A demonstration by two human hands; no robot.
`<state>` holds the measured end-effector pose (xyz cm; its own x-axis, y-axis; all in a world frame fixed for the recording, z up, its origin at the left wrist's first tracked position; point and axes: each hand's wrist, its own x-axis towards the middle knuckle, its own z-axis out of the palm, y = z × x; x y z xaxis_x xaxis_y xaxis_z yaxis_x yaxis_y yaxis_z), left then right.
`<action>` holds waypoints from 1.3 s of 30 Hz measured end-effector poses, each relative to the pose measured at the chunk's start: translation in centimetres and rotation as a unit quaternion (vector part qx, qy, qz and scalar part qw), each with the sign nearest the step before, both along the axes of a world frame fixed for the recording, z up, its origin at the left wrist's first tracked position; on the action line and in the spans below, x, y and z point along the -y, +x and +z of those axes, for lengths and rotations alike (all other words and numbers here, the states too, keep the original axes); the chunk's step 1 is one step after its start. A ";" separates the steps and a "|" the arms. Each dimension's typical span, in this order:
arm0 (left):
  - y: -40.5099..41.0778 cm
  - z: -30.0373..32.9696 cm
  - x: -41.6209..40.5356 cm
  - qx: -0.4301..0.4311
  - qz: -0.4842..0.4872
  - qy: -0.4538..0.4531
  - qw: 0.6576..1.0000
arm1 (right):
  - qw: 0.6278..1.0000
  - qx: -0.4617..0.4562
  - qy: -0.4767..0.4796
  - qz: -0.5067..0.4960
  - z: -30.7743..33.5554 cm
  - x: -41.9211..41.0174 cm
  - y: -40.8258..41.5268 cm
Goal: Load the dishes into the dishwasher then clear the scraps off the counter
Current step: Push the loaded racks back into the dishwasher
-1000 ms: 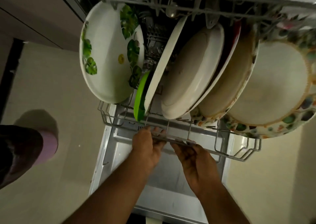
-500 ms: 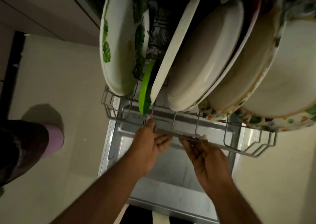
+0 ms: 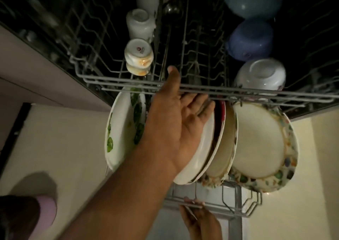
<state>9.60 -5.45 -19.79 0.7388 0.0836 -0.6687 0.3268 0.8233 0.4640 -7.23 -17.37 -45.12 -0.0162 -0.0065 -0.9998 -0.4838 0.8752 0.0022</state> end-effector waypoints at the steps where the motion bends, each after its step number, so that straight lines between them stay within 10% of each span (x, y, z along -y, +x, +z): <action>1: 0.6 0.1 0.3 0.000 0.012 -0.011 1.000 | 1.000 -0.001 0.006 0.011 0.4 0.2 0.2; 17: -1.5 -3.3 -2.8 0.103 -0.066 0.023 0.992 | 0.991 0.083 -0.004 0.102 3.2 -0.2 0.2; 26: -18.8 -16.2 -5.3 -0.375 -0.180 0.147 0.897 | 0.983 0.090 -0.097 0.126 3.3 -0.5 -0.4; 39: -24.6 -22.2 -4.3 -0.363 0.052 0.140 0.920 | 0.988 0.022 -0.089 0.121 3.8 -1.0 -6.8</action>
